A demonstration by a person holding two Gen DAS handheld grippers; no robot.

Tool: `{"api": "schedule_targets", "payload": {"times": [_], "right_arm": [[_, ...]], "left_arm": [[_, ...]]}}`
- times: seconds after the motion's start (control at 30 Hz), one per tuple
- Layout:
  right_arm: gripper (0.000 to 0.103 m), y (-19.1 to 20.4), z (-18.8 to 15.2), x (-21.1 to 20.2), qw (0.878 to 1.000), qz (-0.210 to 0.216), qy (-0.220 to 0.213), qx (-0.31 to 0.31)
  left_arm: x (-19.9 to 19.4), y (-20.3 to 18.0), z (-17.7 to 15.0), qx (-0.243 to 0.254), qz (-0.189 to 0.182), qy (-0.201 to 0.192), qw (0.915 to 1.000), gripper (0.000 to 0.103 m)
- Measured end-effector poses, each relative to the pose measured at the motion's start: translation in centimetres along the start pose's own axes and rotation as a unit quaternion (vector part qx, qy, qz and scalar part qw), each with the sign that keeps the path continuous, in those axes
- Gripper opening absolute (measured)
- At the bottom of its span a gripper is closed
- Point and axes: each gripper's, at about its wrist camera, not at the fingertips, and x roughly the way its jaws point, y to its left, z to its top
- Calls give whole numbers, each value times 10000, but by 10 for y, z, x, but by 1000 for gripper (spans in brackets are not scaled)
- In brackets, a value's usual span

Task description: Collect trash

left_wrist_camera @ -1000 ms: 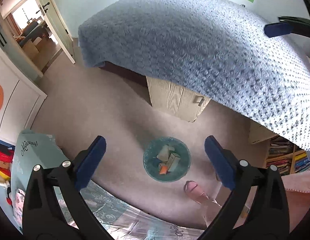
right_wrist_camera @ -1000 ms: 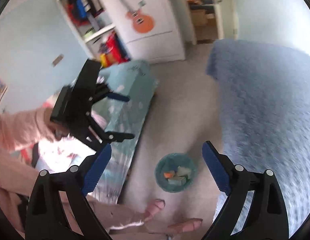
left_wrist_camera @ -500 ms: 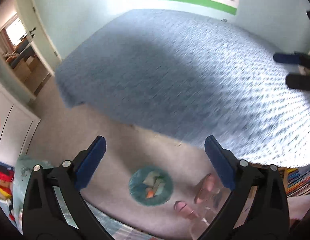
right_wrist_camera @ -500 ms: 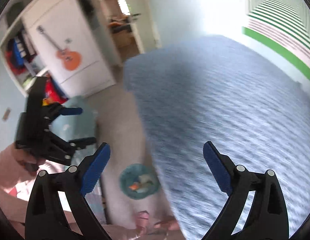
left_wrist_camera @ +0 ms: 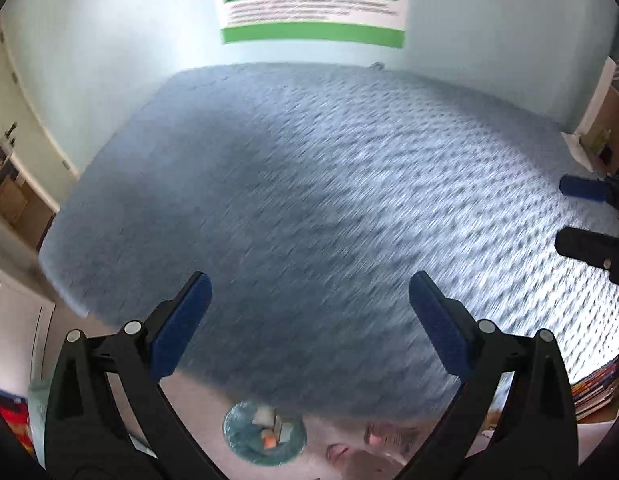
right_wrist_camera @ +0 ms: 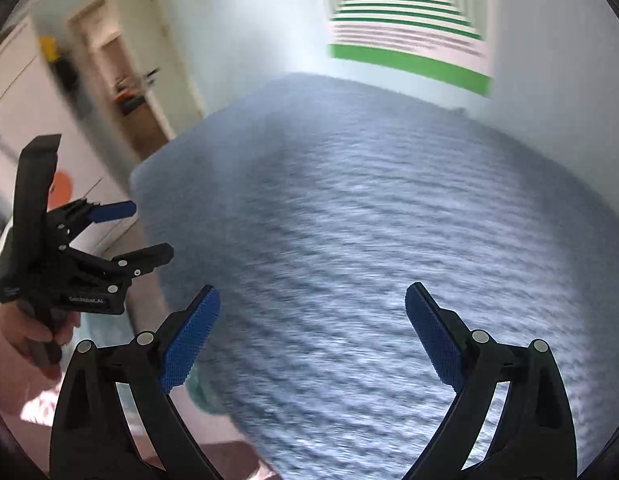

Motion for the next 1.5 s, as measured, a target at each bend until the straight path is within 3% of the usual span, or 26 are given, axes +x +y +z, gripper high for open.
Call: {"api": "schedule_targets", "payload": {"times": [0.27, 0.67, 1.03, 1.5], "right_arm": [[93, -63, 1, -26, 9922, -837, -124, 911], [93, -100, -11, -46, 9663, -1679, -354, 1917], [93, -107, -12, -45, 9501, -1960, -467, 2380], [93, -103, -2, -39, 9499, -1977, -558, 2355]], "left_arm": [[29, -58, 55, 375, -583, -108, 9975, 97], [62, -108, 99, 1007, -1264, -134, 9868, 97], [71, -122, 114, 1201, -1491, -221, 9812, 97], [71, -111, 112, 961, -1096, -303, 9889, 97]]}}
